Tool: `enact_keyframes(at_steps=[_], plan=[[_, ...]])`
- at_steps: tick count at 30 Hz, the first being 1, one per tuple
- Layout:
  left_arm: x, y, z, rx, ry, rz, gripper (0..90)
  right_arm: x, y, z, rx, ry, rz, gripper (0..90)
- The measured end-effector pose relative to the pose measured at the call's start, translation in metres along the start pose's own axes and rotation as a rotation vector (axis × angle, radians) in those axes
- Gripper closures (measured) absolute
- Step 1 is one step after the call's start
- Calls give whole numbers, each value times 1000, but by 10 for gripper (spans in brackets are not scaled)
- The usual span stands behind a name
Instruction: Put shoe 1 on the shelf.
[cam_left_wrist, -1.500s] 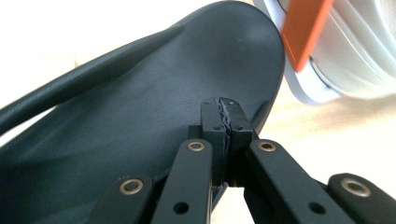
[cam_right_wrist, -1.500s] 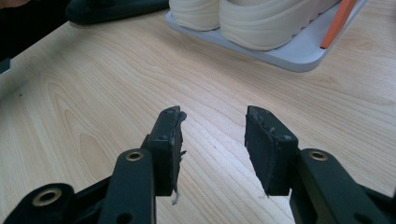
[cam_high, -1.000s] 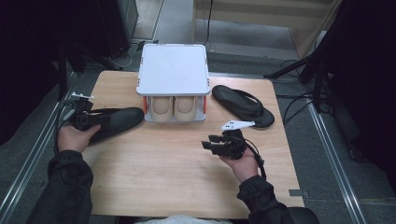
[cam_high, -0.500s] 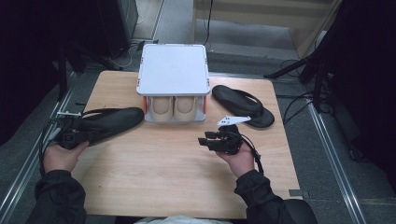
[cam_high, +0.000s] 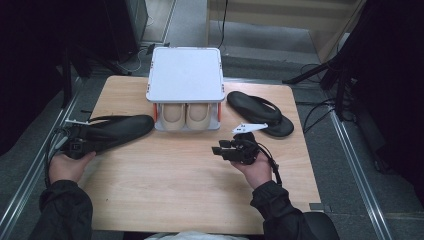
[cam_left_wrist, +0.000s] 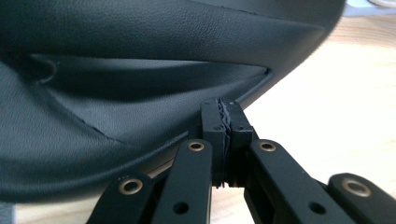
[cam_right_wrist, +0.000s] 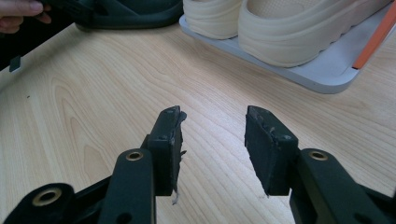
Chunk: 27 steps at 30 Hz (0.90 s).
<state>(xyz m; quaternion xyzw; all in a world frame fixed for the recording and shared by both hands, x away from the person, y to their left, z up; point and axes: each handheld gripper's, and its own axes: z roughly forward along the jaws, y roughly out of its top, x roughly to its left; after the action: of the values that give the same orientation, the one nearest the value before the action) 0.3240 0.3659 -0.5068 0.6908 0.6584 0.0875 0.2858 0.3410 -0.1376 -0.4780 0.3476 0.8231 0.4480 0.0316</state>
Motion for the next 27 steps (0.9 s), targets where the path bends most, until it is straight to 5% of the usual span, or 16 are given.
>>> enact_keyframes(at_steps=[27], plan=[[45,70,40,-141,50,-89,895,-3,-17,-15,-8,-57,48,566]])
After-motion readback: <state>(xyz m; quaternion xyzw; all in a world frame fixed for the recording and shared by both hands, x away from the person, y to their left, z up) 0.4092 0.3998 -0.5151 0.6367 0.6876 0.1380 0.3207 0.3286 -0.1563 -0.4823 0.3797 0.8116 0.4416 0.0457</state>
